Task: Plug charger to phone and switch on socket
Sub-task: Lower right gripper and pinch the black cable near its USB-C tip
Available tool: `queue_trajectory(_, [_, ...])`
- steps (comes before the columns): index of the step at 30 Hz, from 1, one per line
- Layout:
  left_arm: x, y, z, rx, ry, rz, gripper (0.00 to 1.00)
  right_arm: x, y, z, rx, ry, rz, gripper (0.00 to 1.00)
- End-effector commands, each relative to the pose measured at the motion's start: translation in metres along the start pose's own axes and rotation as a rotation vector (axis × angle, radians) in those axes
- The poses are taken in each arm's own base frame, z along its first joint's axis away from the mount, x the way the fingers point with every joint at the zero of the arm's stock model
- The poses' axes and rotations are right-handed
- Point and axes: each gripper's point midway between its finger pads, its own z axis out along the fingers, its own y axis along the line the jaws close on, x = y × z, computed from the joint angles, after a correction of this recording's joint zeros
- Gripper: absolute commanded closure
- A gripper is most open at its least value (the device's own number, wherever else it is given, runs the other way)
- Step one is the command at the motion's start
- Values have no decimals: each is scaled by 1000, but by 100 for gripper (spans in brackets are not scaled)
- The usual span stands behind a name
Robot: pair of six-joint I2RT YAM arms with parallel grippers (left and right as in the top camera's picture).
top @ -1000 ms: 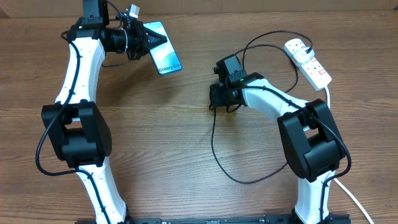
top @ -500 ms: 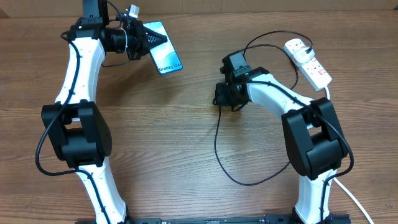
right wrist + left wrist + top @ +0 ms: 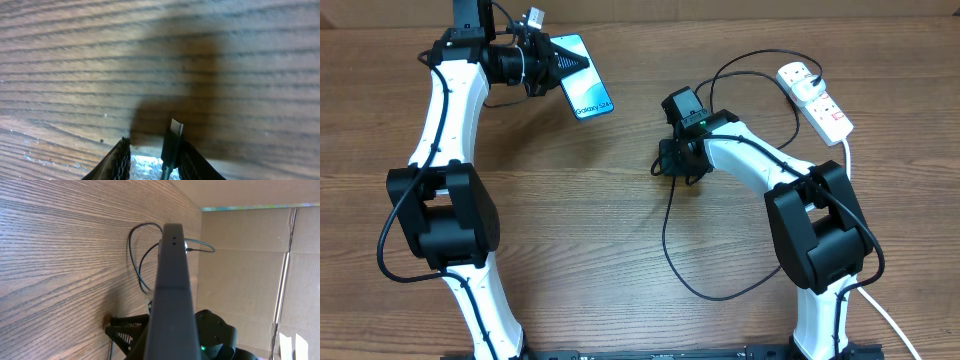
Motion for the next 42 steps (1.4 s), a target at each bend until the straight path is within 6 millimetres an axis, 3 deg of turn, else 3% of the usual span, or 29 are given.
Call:
queue_trajectory(1, [2, -9, -1, 43, 17, 2, 96, 13, -12, 7, 47, 44, 62, 70])
queue_trajectory(6, [2, -9, 0, 43, 17, 2, 96, 15, -13, 6, 51, 50, 86, 70])
queue_trajectory(9, [2, -9, 0, 43, 17, 2, 96, 12, -13, 6, 48, 40, 108, 54])
queue_trajectory(17, [2, -9, 0, 43, 17, -9, 96, -3, -31, -6, 174, -21, 134, 43])
queue_trajectory(24, [2, -9, 0, 43, 17, -8, 96, 15, -29, -6, 157, 58, 138, 47])
queue_trajectory(30, [2, -9, 0, 43, 18, -9, 96, 9, -14, -4, 74, 47, 132, 59])
queue_trajectory(33, [2, -9, 0, 43, 18, -9, 96, 14, -17, -4, 95, 63, 151, 65])
queue_trajectory(42, [2, -9, 0, 43, 17, -8, 96, 18, -22, 6, 104, 47, 193, 70])
